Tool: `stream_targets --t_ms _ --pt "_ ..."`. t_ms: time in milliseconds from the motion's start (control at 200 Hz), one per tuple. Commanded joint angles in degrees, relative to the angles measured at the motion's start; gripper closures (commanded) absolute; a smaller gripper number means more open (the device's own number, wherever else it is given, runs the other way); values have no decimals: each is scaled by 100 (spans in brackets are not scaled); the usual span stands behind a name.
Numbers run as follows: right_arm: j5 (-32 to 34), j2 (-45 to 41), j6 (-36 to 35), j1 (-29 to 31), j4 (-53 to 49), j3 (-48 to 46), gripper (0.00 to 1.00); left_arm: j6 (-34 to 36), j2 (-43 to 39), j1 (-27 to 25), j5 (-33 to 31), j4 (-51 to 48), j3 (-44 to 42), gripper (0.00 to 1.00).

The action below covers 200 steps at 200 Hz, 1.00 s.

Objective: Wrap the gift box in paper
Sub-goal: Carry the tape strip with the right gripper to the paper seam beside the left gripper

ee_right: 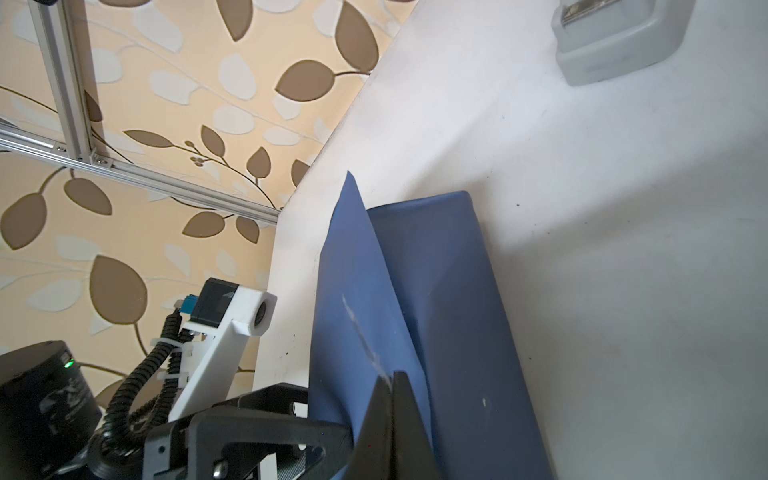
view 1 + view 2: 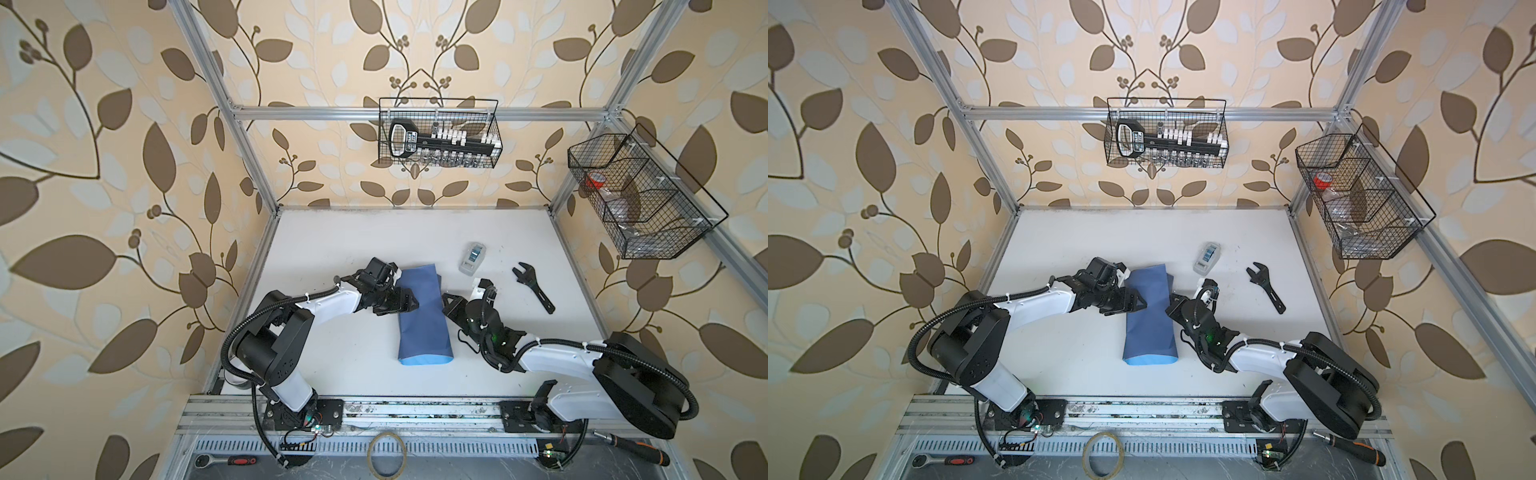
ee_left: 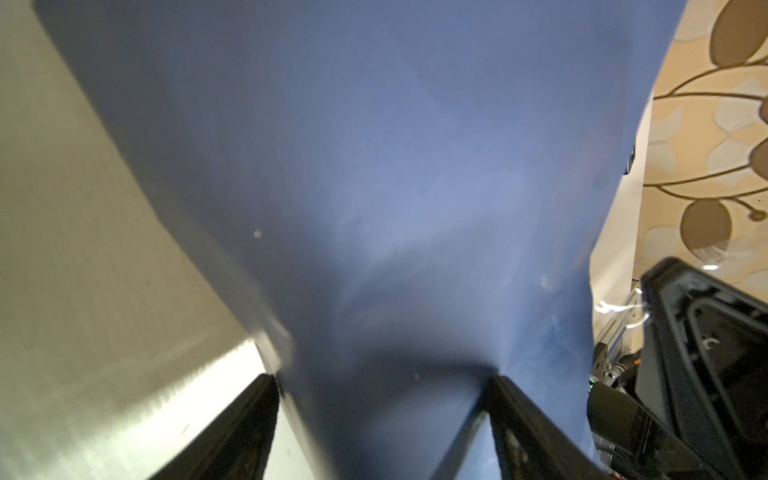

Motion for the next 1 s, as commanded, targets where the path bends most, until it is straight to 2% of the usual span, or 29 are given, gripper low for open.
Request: stream_targets --t_ms 0,440,995 --pt "210 133 222 95 322 193 100 146 571 -60 -1334 -879 -285 19" --pt "285 357 264 177 254 72 100 163 614 -55 -1333 -853 -293 19" --pt "289 512 -102 177 195 -80 100 183 642 -58 -1322 -796 -329 19"
